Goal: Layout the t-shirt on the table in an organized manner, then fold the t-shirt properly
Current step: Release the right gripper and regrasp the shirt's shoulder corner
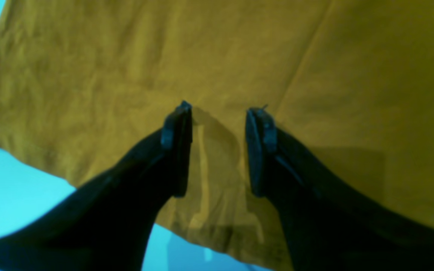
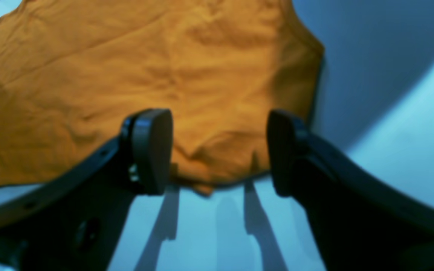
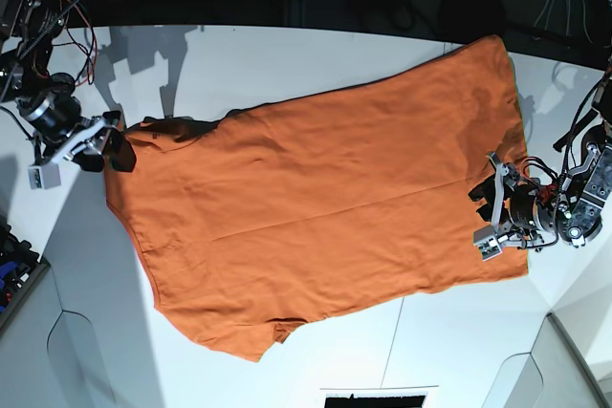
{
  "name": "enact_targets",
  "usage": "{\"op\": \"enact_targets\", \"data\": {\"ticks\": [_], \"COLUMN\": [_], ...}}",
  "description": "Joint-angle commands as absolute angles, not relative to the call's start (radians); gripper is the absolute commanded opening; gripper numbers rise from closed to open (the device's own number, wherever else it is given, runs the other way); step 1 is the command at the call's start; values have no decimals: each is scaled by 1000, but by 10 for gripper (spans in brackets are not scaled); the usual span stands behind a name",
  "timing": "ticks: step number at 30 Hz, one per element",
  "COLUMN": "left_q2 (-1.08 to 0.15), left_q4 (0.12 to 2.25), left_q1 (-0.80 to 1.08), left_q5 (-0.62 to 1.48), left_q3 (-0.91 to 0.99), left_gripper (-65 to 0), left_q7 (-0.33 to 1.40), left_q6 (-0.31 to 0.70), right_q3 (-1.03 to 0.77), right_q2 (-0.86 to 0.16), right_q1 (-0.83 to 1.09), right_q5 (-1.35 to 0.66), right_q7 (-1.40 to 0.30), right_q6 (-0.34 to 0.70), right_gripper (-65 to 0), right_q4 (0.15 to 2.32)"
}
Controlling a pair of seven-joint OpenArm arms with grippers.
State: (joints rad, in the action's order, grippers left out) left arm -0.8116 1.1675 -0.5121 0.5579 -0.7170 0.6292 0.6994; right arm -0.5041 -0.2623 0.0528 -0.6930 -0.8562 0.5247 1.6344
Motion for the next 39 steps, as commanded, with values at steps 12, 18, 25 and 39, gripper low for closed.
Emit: {"op": "enact_targets", "data": {"ticks": [12,18,25,39], "left_q2": [-818,-767,-759,-760], "left_q4": [1178,1178,1178,1178], "left_q1": [-521,-512,-509,-509], "left_q5": [573,576,576,576], "left_q3": [-706,-707,-707,-707], "left_gripper": [-390,-390,-390,-390], "left_q7": [617,630,633,656], "left_q6": [698,698,698,698], "right_q3": [-603,-437,-370,-382], "right_q2": [-277,-276,-216,-185], "right_q1": [161,155,125,43], "right_q5": [-660,-618,-533,-555], "right_q7": [-783,-665,-565,-727], "right_q6": [528,516,467,479], "right_gripper": [-262,-264,-274,-650], "right_q4": [1657,1536,1478,1520]}}
